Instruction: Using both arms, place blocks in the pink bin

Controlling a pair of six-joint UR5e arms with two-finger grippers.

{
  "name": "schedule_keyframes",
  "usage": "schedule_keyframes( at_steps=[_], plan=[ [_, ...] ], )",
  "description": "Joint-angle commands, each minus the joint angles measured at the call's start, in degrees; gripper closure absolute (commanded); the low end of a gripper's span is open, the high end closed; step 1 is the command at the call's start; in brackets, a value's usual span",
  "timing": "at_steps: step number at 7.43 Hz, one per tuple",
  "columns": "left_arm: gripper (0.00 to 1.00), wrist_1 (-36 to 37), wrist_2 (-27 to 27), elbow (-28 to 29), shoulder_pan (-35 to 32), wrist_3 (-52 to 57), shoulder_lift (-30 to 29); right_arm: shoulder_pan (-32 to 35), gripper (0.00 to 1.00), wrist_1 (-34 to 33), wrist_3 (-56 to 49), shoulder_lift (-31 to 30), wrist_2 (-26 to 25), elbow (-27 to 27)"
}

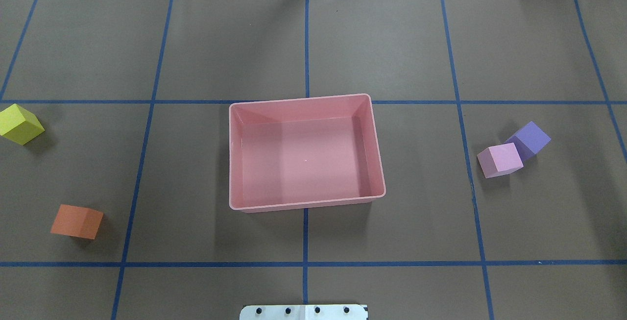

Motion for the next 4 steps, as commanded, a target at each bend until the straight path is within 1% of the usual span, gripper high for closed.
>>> schedule_keyframes(
  at_steps=[1, 2, 3, 4],
  plan=[
    [0.00, -11.6, 8.6, -5.1, 13.0, -18.9, 5.3, -0.2, 0.00, 0.0, 0.0, 0.0, 0.0, 0.0],
    [0.00, -20.1, 12.9, -5.2, 19.1, -26.4, 8.9, -0.2, 0.00, -0.1, 0.0, 0.0, 0.0, 0.0],
    [0.00, -25.4, 17.2, -5.2, 25.3, -34.2, 10.6, -0.2, 0.00, -0.1, 0.0, 0.0, 0.0, 0.0],
    [0.00, -26.0, 22.4, -5.1, 30.7, -37.4, 11.0, -0.2, 0.00, -0.1, 0.0, 0.0, 0.0, -0.1]
  ],
)
